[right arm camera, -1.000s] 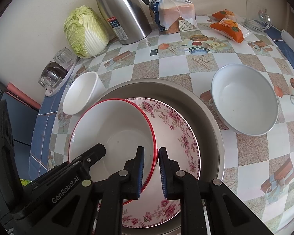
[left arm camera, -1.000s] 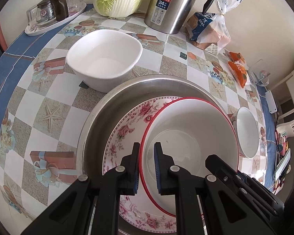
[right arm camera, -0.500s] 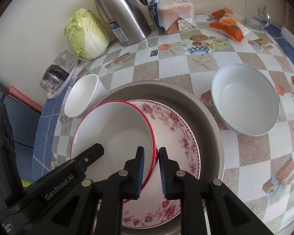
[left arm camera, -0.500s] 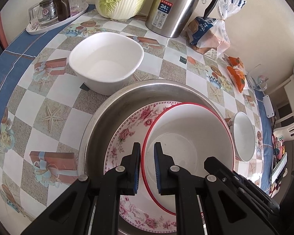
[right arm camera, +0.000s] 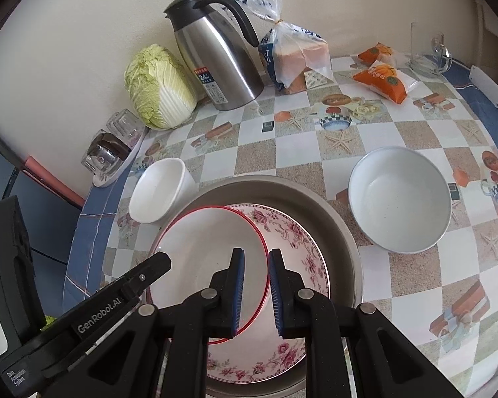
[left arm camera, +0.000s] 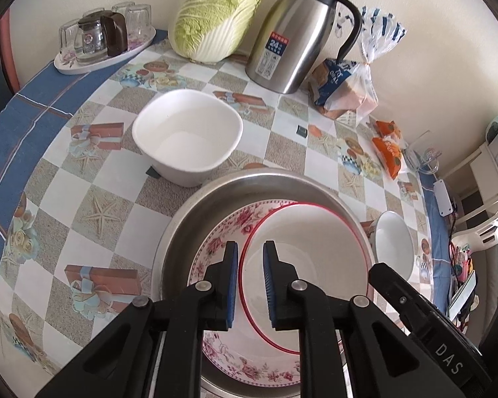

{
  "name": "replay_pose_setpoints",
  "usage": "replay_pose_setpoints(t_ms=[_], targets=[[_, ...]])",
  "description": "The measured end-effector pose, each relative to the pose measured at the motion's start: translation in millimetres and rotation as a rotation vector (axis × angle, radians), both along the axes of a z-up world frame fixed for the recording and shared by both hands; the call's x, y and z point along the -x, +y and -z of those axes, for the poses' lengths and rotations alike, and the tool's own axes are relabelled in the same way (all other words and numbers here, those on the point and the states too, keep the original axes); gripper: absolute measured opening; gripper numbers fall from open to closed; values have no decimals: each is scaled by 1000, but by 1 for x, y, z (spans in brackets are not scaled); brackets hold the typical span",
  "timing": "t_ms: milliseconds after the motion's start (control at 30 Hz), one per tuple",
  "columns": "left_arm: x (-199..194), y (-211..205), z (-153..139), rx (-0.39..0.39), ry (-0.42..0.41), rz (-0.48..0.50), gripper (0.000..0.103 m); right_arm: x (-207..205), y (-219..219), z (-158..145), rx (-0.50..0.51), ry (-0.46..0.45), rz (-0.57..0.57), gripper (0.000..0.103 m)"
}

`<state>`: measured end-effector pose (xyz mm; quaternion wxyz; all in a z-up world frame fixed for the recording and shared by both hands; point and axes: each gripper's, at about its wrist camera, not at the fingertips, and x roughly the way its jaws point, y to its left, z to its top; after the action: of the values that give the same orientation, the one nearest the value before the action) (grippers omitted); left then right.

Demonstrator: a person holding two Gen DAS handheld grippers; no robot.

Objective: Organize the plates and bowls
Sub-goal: 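Open both grippers to release the red-rimmed bowl and withdraw, then move both grippers toward the white square bowl beside the basin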

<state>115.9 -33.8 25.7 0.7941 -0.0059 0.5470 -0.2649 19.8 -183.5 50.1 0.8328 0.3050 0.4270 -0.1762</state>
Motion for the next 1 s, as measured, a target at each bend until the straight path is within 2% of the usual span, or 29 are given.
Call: replay_pose_setpoints(t_ms=[100, 167, 267, 400, 500, 567, 633, 700, 767, 833, 900, 933, 1000], targets=[[1, 3, -6, -4, -23, -14, 17, 2, 0, -9, 31, -10, 4, 18], [0, 6, -9, -6, -32, -25, 23, 3, 0, -12, 46, -10, 10, 18], [0, 9, -11, -11, -44, -43, 34, 5, -3, -12, 48, -5, 23, 18], [-3, 14, -11, -21, -44, -80, 57, 8, -9, -9, 45, 15, 46, 17], [-6, 17, -9, -53, -45, -106, 68, 9, -12, -7, 54, 27, 63, 39], [-7, 18, -7, -74, -46, -121, 69, 10, -13, -7, 63, 30, 70, 47], [-8, 21, -6, -88, -46, -136, 75, 11, -14, -7, 63, 28, 78, 63], [-10, 23, -4, -101, -52, -150, 80, 11, -15, -8, 66, 23, 83, 70], [-10, 25, -4, -113, -57, -159, 80, 12, -16, -8, 69, 21, 86, 76], [-11, 27, -3, -118, -63, -172, 80, 12, -15, -7, 74, 18, 87, 86], [-11, 28, -3, -124, -73, -185, 84, 12, -16, -7, 75, 17, 86, 90], [-12, 29, -3, -126, -77, -190, 91, 12, -16, -7, 75, 15, 84, 91], [-12, 30, -3, -126, -88, -200, 92, 11, -15, -7, 76, 14, 80, 93]])
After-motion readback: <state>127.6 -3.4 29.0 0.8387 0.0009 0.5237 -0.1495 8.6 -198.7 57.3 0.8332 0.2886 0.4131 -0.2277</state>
